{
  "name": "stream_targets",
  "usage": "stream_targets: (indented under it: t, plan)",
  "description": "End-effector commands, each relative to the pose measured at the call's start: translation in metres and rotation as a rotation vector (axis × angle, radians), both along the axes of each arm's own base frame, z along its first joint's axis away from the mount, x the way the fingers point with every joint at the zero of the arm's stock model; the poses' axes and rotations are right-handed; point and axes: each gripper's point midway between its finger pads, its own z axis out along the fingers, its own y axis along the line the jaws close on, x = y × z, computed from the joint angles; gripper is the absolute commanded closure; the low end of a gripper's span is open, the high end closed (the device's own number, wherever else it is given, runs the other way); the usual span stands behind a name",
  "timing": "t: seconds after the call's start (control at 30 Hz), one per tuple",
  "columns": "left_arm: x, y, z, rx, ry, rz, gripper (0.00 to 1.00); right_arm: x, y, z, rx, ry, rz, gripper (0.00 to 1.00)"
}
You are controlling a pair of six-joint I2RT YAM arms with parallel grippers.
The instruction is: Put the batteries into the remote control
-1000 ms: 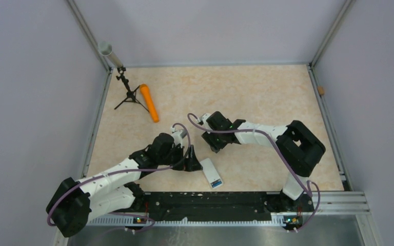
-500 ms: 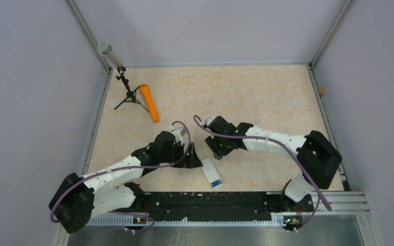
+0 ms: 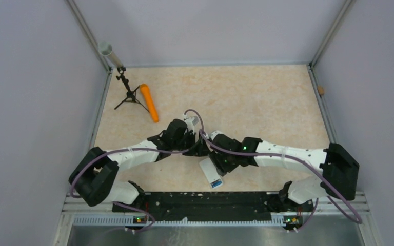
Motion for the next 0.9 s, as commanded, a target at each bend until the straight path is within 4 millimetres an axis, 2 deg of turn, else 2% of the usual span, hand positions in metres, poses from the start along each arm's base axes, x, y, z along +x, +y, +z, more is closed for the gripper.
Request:
stream_targets:
  t: [0.0,0.17,0.37,0.7,0.87]
  plan:
    - [0.01,-0.015,0.003,-0.047,-0.03,-0.038,0.24,-0.014,-0.005,0.011,0.034,-0.005,-0.053,0.81]
    - [0.005,-0.019,-0.009,-0.054,0.011,-0.056,0.31,-0.028,-0.009,0.007,0.032,0.014,-0.06,0.81]
    - [-0.01,-0.017,-0.017,-0.073,0.06,-0.077,0.39,-0.04,-0.015,0.002,0.017,0.033,-0.068,0.81]
    - [-0.04,-0.009,-0.034,-0.056,0.113,-0.072,0.4,-0.052,-0.014,-0.006,0.016,0.061,-0.05,0.82]
    - [-0.047,-0.007,-0.035,-0.064,0.115,-0.069,0.41,-0.059,-0.015,-0.013,-0.004,0.074,-0.016,0.82]
